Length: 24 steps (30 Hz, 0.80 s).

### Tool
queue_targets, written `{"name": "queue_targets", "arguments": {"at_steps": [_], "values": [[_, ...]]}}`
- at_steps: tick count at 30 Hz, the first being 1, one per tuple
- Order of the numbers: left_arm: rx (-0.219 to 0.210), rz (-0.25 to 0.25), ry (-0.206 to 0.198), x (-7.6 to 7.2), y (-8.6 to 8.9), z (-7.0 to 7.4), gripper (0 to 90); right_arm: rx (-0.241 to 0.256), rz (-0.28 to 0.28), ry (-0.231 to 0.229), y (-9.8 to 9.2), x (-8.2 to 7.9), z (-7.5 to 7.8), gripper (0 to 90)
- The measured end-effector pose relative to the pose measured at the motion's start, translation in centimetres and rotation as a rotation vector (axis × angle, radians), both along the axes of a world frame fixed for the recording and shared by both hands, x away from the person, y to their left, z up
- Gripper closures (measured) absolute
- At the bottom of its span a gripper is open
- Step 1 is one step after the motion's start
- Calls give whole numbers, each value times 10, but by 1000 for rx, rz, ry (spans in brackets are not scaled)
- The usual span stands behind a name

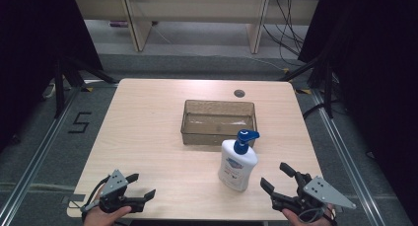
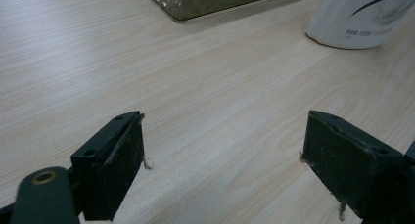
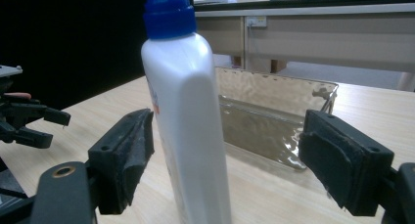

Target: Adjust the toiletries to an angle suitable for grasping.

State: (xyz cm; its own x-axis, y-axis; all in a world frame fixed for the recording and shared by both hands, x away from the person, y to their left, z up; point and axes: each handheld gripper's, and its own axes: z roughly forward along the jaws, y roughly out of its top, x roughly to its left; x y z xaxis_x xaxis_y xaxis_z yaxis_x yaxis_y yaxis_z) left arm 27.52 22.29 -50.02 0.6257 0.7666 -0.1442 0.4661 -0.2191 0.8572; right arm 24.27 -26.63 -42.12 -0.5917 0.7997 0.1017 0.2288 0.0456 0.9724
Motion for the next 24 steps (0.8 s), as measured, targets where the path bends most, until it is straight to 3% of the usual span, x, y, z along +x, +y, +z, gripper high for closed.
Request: {"name": "queue_targets", "arguments": {"at_steps": [7,13,17,18,20,23,24], "values": [[-23,7,17,1,1,-1,150,15,31,-10,7,5,12,206],[-17,10,21,2,0,-1,150,25,39,-29,11,10,23,204],[-13,9,21,3,1,-1,149,14,59,-49,17,15,30,207],[-15,3,22,4,1,-1,149,20,69,-24,20,14,32,209],[-25,1,20,3,0,-1,149,-5,79,-50,23,17,36,215],[-16,2,21,3,0,-1,149,-2,85,-61,27,21,39,226],[-19,-3,23,3,0,-1,149,7,88,-41,28,22,39,231]]}}
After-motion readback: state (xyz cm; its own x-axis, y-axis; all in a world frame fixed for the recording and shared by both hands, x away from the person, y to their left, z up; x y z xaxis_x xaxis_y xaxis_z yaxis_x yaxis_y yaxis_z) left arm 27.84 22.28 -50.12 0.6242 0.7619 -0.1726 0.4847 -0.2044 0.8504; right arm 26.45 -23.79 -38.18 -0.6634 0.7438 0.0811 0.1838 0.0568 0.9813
